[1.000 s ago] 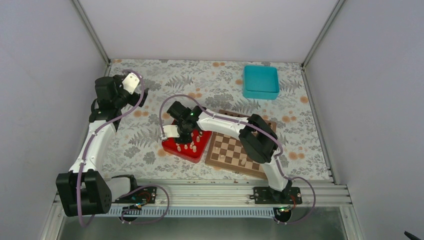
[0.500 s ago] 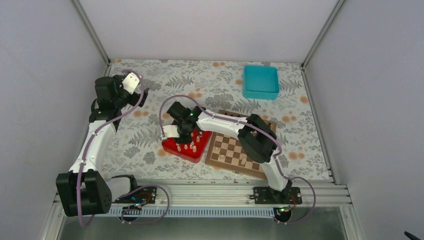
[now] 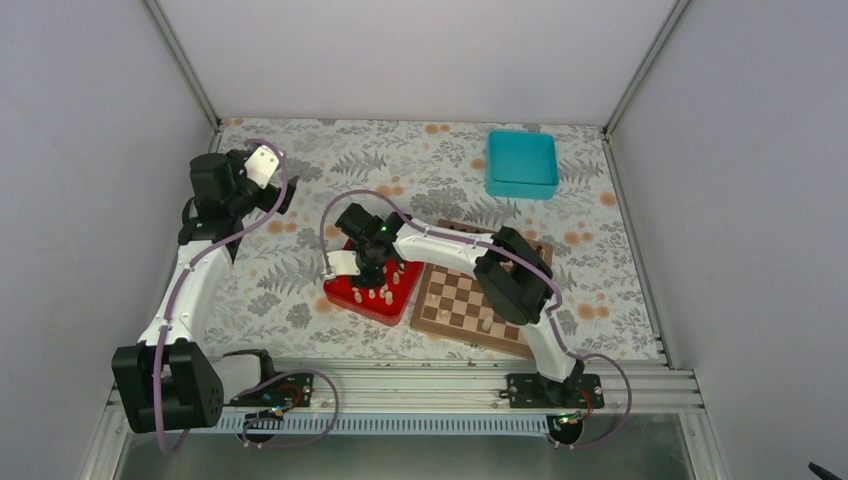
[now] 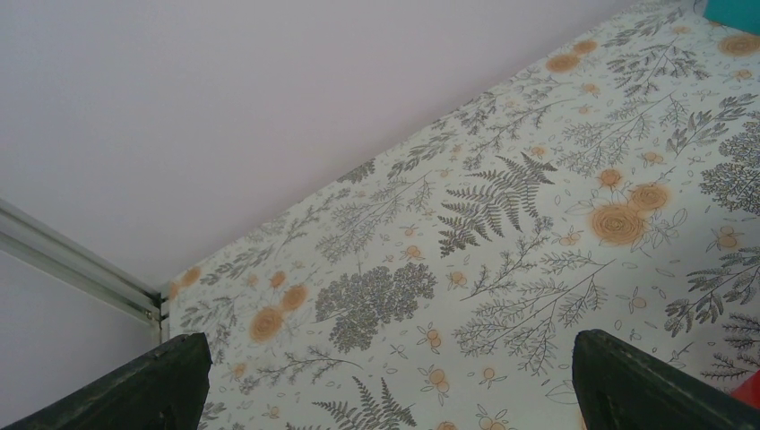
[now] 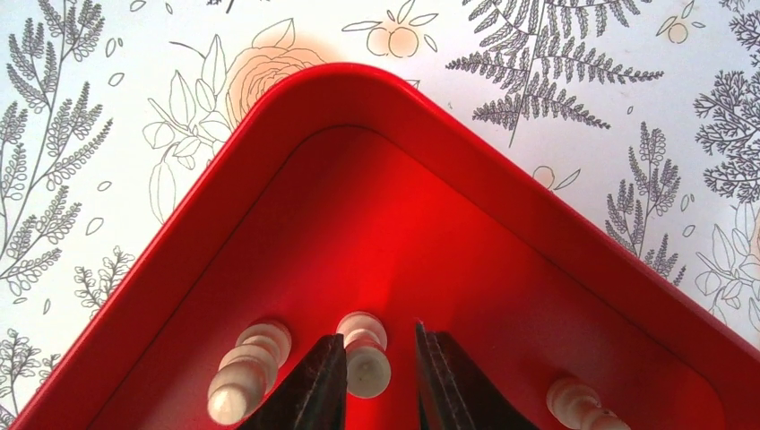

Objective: Set up the chess pieces on the board
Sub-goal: Pick up the chess piece from the storage box.

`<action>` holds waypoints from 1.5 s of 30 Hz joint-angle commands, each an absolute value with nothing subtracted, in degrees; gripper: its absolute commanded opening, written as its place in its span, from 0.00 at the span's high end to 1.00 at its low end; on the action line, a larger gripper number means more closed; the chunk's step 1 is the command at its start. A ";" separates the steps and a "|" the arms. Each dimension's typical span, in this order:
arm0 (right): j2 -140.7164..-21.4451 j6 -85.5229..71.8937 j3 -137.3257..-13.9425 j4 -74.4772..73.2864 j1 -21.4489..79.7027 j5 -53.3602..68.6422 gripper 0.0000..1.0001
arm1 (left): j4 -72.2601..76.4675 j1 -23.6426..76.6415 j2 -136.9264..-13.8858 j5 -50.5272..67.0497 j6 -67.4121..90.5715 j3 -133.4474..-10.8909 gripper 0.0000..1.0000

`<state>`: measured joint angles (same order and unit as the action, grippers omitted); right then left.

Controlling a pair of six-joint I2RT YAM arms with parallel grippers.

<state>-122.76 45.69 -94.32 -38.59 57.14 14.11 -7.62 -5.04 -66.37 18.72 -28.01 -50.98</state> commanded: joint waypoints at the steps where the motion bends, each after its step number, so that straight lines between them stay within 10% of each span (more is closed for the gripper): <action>1: -125.38 45.97 -93.70 -38.94 56.43 13.27 0.78 | -6.76 -5.36 -65.83 20.18 -27.77 -50.71 0.00; 45: -121.01 46.57 -94.09 -41.56 55.74 15.55 0.75 | -6.42 -5.36 -65.95 19.60 -28.04 -50.31 0.00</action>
<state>-121.12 45.84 -93.30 -40.01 56.10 15.33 -7.60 -5.04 -66.37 18.70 -28.01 -50.96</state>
